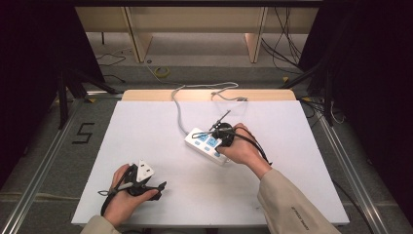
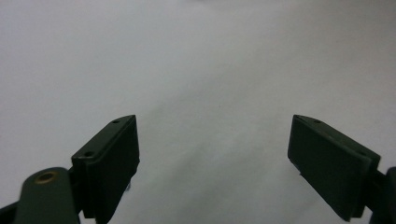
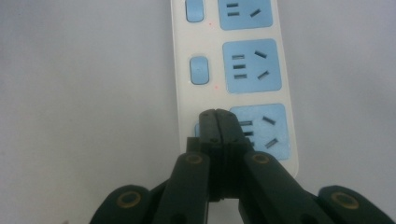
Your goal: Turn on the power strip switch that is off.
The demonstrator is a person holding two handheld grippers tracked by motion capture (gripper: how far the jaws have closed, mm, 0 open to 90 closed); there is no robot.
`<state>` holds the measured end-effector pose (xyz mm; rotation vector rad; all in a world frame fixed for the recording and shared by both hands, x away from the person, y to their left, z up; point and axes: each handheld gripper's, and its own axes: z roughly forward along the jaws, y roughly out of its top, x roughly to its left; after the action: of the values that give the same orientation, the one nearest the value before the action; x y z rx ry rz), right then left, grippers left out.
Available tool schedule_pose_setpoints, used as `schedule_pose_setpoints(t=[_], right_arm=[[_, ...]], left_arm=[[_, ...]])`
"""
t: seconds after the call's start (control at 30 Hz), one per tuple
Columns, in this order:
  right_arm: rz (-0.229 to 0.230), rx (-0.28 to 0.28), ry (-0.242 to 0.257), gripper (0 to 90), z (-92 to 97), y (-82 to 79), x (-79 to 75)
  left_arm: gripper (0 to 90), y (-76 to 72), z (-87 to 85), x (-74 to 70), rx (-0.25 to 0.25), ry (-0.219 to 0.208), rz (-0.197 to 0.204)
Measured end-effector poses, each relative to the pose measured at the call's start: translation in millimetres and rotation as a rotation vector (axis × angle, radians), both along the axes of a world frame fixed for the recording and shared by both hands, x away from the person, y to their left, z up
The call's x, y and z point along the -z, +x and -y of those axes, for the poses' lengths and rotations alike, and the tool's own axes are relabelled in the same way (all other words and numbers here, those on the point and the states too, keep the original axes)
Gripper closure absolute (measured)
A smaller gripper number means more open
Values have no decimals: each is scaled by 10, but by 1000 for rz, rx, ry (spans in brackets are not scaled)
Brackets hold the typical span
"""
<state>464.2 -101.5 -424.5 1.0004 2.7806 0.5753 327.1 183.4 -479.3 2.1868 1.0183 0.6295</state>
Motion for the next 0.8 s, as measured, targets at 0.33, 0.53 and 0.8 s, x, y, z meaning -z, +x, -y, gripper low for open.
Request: schedule_pose_setpoints(t=[0.33, 0.53, 0.8], right_arm=[[-8, -1, -5, 900, -29, 16, 33], [-10, -3, -7, 900, -46, 16, 48], [-15, -2, -15, 900, -63, 26, 52]], left_arm=[[165, 1, -1, 0, 0, 0, 0], [165, -1, 0, -2, 1, 0, 1], [165, 1, -1, -2, -1, -2, 1]])
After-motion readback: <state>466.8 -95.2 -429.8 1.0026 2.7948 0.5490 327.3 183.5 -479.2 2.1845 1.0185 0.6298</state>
